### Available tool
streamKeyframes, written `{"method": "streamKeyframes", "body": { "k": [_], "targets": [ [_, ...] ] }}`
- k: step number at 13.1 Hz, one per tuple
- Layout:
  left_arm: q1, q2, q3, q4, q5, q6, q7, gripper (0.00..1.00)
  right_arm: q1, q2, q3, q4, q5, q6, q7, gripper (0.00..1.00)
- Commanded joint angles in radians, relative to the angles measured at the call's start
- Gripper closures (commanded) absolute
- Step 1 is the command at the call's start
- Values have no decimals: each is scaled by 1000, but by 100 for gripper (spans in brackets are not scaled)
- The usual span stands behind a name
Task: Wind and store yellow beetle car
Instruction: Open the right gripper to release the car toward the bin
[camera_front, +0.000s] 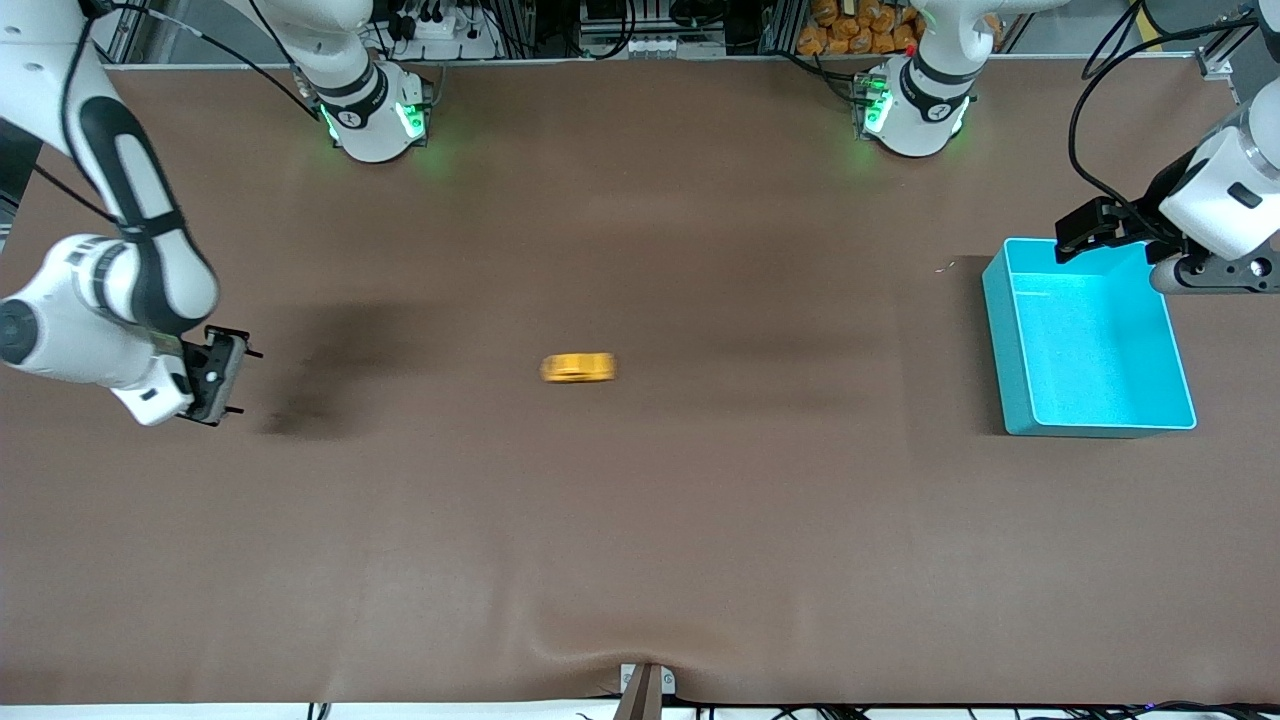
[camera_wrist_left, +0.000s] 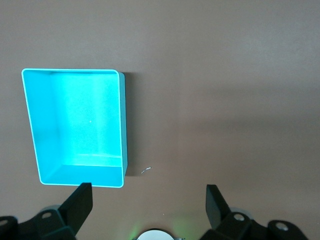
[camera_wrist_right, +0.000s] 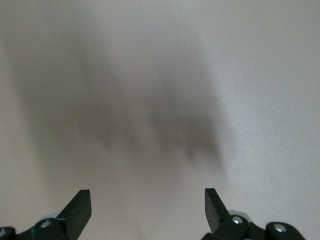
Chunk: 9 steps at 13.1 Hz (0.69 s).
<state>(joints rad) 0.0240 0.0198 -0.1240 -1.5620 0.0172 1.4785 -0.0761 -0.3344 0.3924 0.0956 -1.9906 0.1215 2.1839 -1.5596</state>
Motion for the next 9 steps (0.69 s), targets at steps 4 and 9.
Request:
{"method": "streamKeyframes", "body": {
  "k": [4, 9],
  "targets": [
    [-1, -3, -2, -13, 23, 3, 1, 0, 3, -27, 18, 174, 165, -263, 209, 0],
    [-3, -3, -2, -55, 23, 5, -69, 0, 51, -52, 16, 303, 164, -397, 436, 0]
  ]
}}
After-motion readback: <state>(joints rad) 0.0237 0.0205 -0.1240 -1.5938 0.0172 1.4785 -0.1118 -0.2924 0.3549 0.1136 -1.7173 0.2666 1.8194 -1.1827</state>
